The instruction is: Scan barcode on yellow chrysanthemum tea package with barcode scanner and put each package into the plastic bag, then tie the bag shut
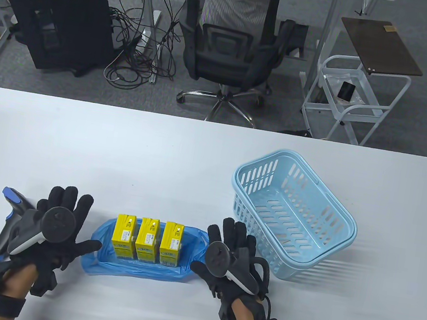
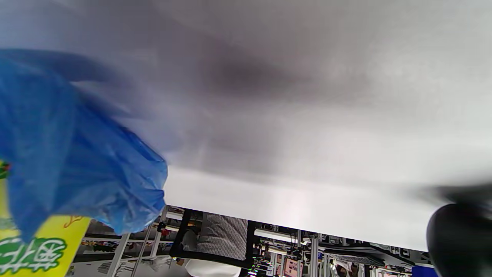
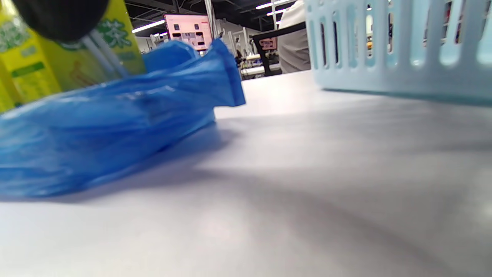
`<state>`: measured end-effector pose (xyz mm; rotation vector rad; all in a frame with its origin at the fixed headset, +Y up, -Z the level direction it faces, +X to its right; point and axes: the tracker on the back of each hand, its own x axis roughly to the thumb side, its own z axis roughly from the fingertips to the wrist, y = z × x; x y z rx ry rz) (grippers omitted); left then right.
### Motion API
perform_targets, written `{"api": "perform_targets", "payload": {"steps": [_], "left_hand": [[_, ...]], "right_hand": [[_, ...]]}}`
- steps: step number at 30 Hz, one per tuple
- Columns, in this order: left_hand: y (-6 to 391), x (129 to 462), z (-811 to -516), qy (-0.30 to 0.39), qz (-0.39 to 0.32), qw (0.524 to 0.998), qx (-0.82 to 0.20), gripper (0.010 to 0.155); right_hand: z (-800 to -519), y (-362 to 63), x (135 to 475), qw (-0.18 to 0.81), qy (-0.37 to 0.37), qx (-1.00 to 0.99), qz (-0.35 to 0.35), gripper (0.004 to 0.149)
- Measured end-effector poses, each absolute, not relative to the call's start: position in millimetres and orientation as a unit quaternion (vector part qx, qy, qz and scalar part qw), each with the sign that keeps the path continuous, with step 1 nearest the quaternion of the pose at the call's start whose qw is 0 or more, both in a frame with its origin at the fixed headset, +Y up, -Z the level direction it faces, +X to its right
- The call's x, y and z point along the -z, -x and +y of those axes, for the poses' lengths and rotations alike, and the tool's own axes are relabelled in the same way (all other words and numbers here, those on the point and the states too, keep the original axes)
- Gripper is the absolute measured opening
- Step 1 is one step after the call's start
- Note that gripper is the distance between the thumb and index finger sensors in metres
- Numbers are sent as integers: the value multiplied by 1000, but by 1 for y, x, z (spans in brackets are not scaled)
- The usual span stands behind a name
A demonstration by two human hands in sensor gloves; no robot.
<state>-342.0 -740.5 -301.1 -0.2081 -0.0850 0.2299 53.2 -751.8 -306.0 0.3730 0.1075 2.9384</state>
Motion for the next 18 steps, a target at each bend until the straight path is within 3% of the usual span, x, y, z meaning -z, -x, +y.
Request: {"api": "perform_targets", "payload": {"steps": [8, 14, 18], "left_hand": [[345, 301, -743, 145, -20, 981, -128, 108], [341, 298, -757, 267, -7, 954, -136, 106], [335, 298, -764, 320, -38, 925, -201, 93]], "right_hand": [[-754, -56, 308, 87, -112, -989, 44, 92], [-761, -58, 311, 83, -89, -990, 76, 93], [-774, -60, 313, 58, -51, -986, 151, 92]]}}
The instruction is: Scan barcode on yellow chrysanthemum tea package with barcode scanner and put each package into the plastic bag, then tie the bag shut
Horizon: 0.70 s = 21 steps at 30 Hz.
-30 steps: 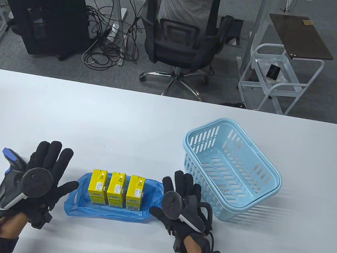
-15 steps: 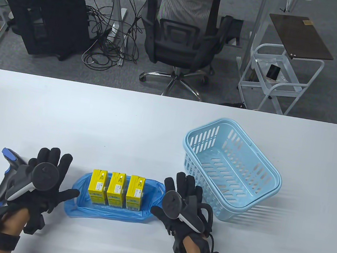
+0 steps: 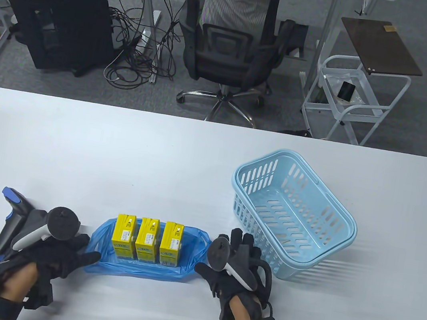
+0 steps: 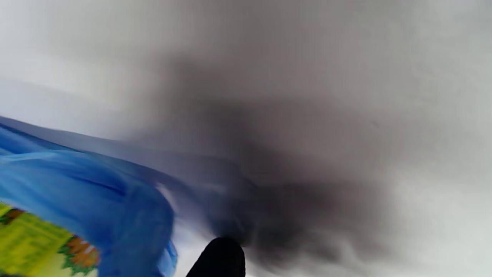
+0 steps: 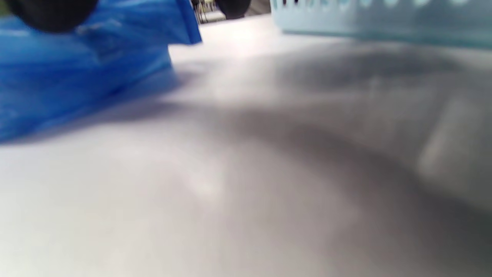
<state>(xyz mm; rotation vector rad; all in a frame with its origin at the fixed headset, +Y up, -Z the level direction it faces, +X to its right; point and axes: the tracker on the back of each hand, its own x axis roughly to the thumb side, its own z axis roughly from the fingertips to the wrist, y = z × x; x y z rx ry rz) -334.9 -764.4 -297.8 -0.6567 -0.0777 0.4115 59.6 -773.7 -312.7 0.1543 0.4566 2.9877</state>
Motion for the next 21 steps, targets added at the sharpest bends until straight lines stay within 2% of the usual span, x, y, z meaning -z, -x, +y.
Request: {"api": "perform_targets", "payload": {"steps": [3, 6, 9, 13, 16, 21], "left_hand": [[331, 299, -763, 317, -42, 924, -209, 78], [331, 301, -762, 320, -52, 924, -201, 60], [335, 303, -757, 295, -54, 926, -229, 48], [344, 305, -751, 276, -43, 905, -320, 44], [351, 304, -748, 265, -33, 881, -390, 44], [359, 303, -743, 231, -21, 848, -476, 44]], "right_hand": [[-784, -59, 317, 82, -34, -977, 192, 92], [-787, -62, 323, 153, -8, -967, 204, 92], [-784, -63, 323, 223, -7, -951, 212, 88], [-778, -64, 325, 310, -20, -926, 214, 85], [-773, -66, 324, 414, -20, -884, 216, 80], [-771, -63, 323, 546, -20, -806, 227, 67]]}}
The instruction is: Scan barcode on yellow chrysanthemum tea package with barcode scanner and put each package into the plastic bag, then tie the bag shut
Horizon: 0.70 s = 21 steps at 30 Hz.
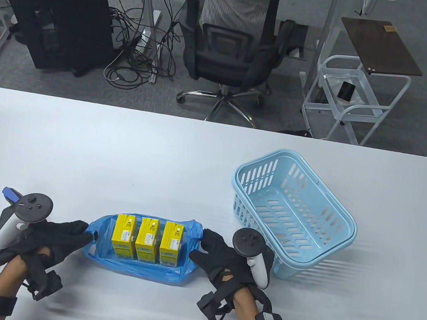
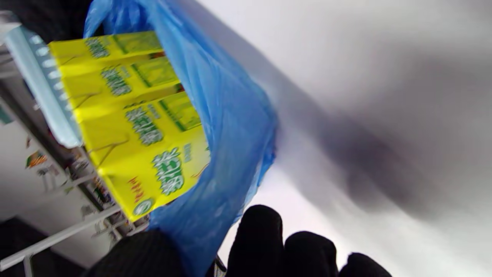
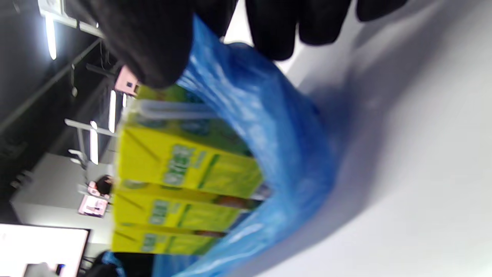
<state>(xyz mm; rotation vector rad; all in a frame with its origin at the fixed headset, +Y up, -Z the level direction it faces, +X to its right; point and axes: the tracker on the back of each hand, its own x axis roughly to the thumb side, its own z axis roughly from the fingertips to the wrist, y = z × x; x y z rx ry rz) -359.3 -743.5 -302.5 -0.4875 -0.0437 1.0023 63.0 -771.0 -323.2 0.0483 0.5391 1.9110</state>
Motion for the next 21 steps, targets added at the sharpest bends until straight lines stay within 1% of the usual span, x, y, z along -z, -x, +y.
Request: {"api": "perform_targets", "payload": {"steps": [3, 6, 8, 9, 11, 14, 16, 19, 21], "left_hand": [[361, 302, -741, 215, -24, 847, -485, 43], [362, 302, -738, 196, -28, 827, -526, 43], [363, 301, -736, 181, -29, 810, -557, 43], [364, 301, -734, 173, -36, 795, -580, 43], [364, 301, -732, 169, -45, 776, -606, 43], [365, 301, -725, 163, -63, 737, -653, 43], [364, 300, -719, 152, -75, 715, -678, 43], [364, 299, -706, 133, -98, 691, -704, 43], [362, 298, -695, 125, -105, 661, -732, 43]], "right_hand": [[-770, -62, 323, 556, 1, -805, 207, 57], [-770, -62, 322, 570, 18, -797, 198, 52], [-767, -64, 321, 571, 17, -800, 183, 39], [-765, -64, 320, 576, 16, -799, 173, 39], [-760, -63, 318, 593, 2, -785, 177, 38], [-741, -61, 312, 617, -29, -769, 161, 37], [-725, -61, 310, 621, -48, -771, 133, 37], [-703, -63, 309, 643, -63, -756, 110, 37], [-689, -64, 310, 663, -66, -738, 104, 37]]}}
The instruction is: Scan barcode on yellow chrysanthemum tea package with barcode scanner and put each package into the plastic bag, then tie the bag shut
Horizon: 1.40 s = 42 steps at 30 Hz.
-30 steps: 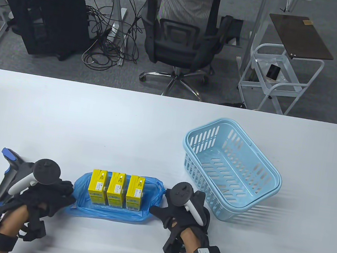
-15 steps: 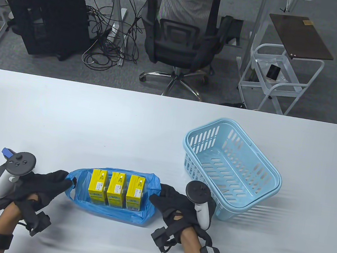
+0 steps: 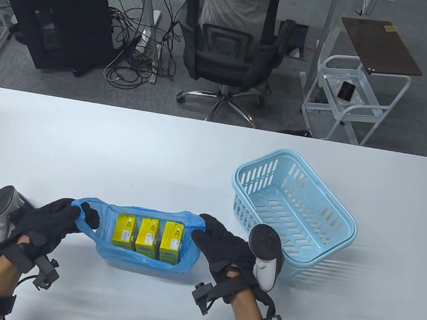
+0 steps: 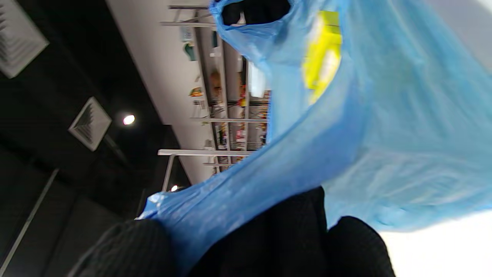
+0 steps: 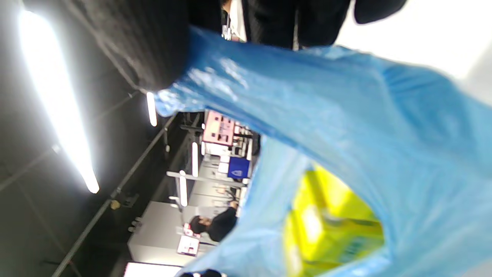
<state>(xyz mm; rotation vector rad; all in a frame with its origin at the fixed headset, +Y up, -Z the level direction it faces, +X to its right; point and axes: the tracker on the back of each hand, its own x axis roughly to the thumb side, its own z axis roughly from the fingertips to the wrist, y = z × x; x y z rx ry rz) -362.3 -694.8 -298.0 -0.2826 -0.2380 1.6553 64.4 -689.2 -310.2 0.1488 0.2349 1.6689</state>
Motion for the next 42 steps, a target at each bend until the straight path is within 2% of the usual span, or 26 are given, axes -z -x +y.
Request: {"api": "perform_targets", "payload": {"steps": [4, 6, 7, 8, 11, 12, 15, 18, 22, 24, 25, 26, 27, 28, 31, 32, 34, 36, 37, 39, 42], "left_hand": [[362, 300, -678, 126, -86, 605, -781, 44], [363, 300, -674, 142, -19, 579, -803, 46], [361, 300, -671, 144, 19, 545, -826, 46], [358, 301, -670, 146, 22, 527, -837, 48], [349, 299, -663, 157, 21, 479, -864, 68], [349, 298, -661, 153, 26, 480, -864, 73], [355, 291, -650, 96, 18, 503, -859, 85], [363, 286, -639, 54, 15, 532, -845, 86], [352, 286, -629, 14, -69, 597, -799, 85], [355, 282, -623, -27, -70, 660, -748, 89], [361, 275, -617, -95, -38, 738, -667, 90], [365, 270, -615, -149, -15, 784, -602, 90], [370, 266, -613, -198, 8, 819, -539, 92], [374, 265, -613, -219, 3, 837, -502, 92], [382, 268, -626, -185, -65, 829, -524, 100], [382, 275, -639, -121, -123, 805, -567, 103], [379, 285, -655, -21, -156, 790, -592, 111], [371, 295, -674, 72, -156, 816, -553, 118], [366, 300, -682, 84, -154, 839, -516, 120], [356, 307, -693, 101, -165, 854, -483, 122], [346, 315, -703, 96, -179, 819, -537, 121]], "right_hand": [[-659, -68, 316, 688, -61, -719, 75, 36], [-649, -67, 319, 711, -62, -695, 83, 38], [-645, -65, 321, 739, -60, -662, 110, 38], [-644, -63, 321, 765, -56, -628, 131, 38], [-642, -59, 321, 787, -46, -601, 131, 39], [-642, -59, 321, 787, -44, -603, 125, 39], [-644, -64, 321, 796, -39, -595, 103, 40], [-645, -66, 319, 794, -44, -600, 87, 42], [-644, -63, 317, 768, -88, -630, 73, 43], [-643, -66, 316, 719, -102, -687, 37, 46], [-643, -71, 315, 676, -98, -730, 9, 49], [-645, -76, 314, 642, -91, -761, -15, 51], [-647, -80, 314, 622, -86, -778, -31, 54], [-649, -84, 315, 609, -81, -788, -41, 55], [-659, -91, 317, 595, -81, -798, -51, 67], [-664, -90, 320, 584, -102, -804, -42, 74], [-671, -83, 324, 556, -133, -821, -18, 92], [-679, -74, 327, 522, -154, -839, -1, 103], [-684, -67, 329, 502, -166, -849, 6, 106], [-691, -57, 333, 485, -179, -856, 23, 110], [-700, -48, 344, 533, -176, -827, 35, 110]]}}
